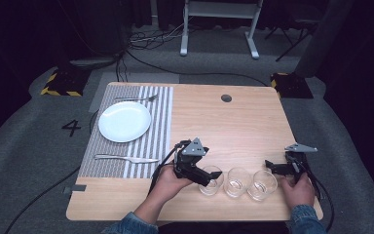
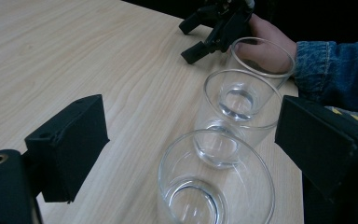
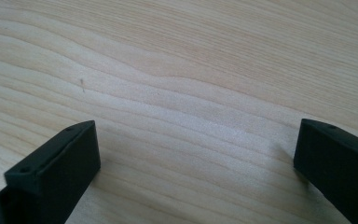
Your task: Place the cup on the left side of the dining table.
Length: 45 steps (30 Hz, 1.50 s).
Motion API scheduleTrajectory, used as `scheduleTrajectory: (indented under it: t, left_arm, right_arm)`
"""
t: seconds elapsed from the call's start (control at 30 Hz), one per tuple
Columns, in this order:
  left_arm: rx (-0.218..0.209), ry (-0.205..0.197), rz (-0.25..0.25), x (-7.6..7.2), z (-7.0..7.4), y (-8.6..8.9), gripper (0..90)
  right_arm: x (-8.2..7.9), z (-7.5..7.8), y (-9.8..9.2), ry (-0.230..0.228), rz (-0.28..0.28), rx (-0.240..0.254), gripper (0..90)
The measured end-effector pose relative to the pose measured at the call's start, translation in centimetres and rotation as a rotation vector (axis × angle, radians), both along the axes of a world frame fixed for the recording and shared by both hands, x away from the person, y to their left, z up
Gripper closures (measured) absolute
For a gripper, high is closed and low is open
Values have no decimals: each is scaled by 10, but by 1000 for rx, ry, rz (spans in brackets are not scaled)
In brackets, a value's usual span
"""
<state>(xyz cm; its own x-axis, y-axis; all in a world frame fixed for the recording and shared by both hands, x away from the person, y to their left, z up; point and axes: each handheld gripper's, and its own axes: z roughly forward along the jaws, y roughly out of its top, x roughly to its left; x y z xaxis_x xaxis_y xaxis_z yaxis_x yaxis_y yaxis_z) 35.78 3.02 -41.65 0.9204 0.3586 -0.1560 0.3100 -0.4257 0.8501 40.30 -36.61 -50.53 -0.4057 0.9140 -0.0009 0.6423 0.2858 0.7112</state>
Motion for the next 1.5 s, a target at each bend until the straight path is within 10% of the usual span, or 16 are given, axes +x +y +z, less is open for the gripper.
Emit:
scheduleTrajectory:
  t: [0.23,1.17,1.5]
  left_arm:
    - [-21,11,-10,-3,-9,-6,93]
    - [138,119,-84,-2,-60,-16,67]
    - [208,64,-91,-8,-64,-18,180]
  right_arm:
    - [0,0,0,0,0,-1,6]
    - [0,0,0,-1,1,0,7]
    - [0,0,0,-1,1,0,7]
